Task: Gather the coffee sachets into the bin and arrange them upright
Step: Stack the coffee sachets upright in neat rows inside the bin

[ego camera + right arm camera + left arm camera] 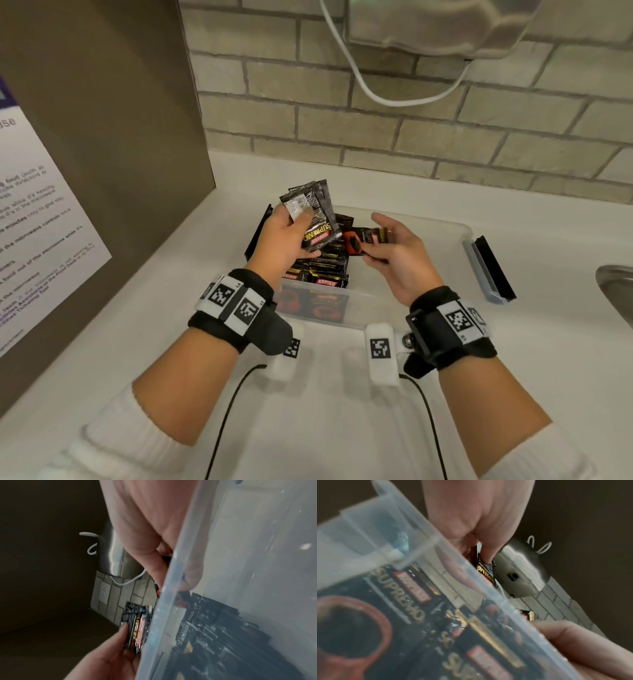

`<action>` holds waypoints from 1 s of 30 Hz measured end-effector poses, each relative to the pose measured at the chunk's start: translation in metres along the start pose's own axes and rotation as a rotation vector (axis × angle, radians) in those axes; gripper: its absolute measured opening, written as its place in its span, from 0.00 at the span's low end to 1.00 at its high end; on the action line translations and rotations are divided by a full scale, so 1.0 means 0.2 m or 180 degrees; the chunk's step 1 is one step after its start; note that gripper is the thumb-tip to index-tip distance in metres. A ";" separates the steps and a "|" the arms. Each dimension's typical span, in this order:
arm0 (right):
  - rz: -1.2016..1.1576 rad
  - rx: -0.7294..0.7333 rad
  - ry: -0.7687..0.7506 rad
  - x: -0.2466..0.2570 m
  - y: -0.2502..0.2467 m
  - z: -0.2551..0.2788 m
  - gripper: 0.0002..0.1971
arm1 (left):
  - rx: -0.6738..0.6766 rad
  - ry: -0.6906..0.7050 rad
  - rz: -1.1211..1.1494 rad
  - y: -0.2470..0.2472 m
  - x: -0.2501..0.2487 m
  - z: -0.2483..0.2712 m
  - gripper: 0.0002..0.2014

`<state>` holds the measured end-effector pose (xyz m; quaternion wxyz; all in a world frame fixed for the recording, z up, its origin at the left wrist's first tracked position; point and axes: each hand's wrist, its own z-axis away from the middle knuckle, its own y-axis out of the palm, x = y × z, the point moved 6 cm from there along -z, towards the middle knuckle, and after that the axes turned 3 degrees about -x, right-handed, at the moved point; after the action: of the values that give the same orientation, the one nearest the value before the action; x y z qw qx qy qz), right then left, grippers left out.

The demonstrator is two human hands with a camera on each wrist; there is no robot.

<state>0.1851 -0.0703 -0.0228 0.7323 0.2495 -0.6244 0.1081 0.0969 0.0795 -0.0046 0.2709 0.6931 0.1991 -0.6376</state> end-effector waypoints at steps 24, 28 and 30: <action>0.0380 -0.0422 -0.0570 0.02 -0.01 0.00 0.08 | 0.0537 0.0669 0.0719 0.02 -0.09 0.04 0.21; 0.0150 -0.0122 -0.0339 0.01 0.04 0.02 0.10 | 0.0626 0.0817 0.0344 0.04 -0.11 0.04 0.15; 0.0015 -0.0052 -0.0230 0.02 0.04 0.02 0.14 | 0.0641 0.0921 -0.0086 0.05 -0.14 0.04 0.15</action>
<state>0.1785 -0.0668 -0.0168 0.7110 0.2457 -0.6519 0.0957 0.0946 0.0680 0.0234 0.1601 0.7985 0.1805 -0.5515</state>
